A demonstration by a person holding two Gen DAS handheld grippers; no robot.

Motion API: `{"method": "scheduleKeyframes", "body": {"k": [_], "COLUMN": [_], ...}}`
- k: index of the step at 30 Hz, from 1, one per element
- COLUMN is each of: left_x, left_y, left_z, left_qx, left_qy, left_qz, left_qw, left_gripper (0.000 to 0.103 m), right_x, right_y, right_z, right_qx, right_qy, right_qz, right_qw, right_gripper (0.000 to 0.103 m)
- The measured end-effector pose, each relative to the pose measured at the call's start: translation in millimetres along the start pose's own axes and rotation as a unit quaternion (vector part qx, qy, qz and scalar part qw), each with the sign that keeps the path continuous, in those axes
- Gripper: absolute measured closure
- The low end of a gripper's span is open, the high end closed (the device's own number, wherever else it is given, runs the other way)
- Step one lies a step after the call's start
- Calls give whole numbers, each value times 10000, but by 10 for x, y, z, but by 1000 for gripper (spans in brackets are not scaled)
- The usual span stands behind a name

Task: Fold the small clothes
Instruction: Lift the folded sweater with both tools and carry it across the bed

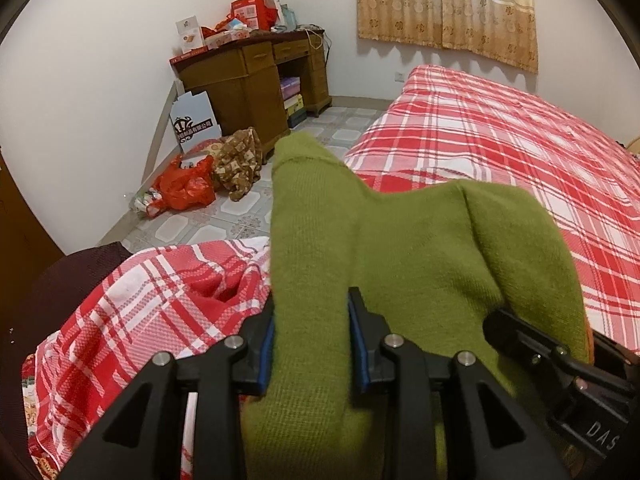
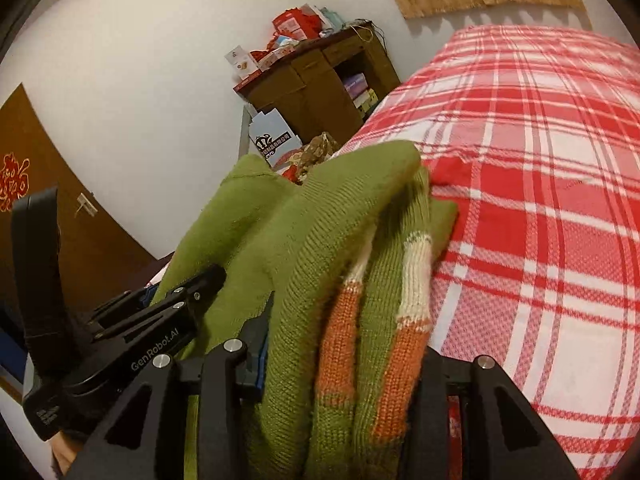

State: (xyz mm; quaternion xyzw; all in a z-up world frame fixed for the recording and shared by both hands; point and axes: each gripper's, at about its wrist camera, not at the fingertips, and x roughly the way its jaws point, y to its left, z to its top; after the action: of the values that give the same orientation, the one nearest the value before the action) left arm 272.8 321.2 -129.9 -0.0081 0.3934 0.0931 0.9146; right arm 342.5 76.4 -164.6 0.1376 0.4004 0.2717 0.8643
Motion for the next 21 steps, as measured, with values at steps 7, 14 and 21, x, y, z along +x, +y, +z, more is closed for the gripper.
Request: {"method": "scheduleKeyframes", "body": {"k": [7,14,21], "left_x": [7,2,5], "left_y": [30,83,189], "left_z": [-10,-26,-43], "left_qx": [-53,-148,-363], "left_qy": [5,-11,-17], "left_qz": [-41,-152,-488], "left_qw": [10000,9998,9981], "left_gripper": [70,70,70], "right_x": [75,184,-146], "right_y": [-70,-271,-367], "right_z": [93,312,359], "right_qx": [112,922,794], "right_qy": [223,630,136], "right_qz": [185,907,494], "right_qw": [9995,9896,9955], "right_gripper": [56,47,43]}}
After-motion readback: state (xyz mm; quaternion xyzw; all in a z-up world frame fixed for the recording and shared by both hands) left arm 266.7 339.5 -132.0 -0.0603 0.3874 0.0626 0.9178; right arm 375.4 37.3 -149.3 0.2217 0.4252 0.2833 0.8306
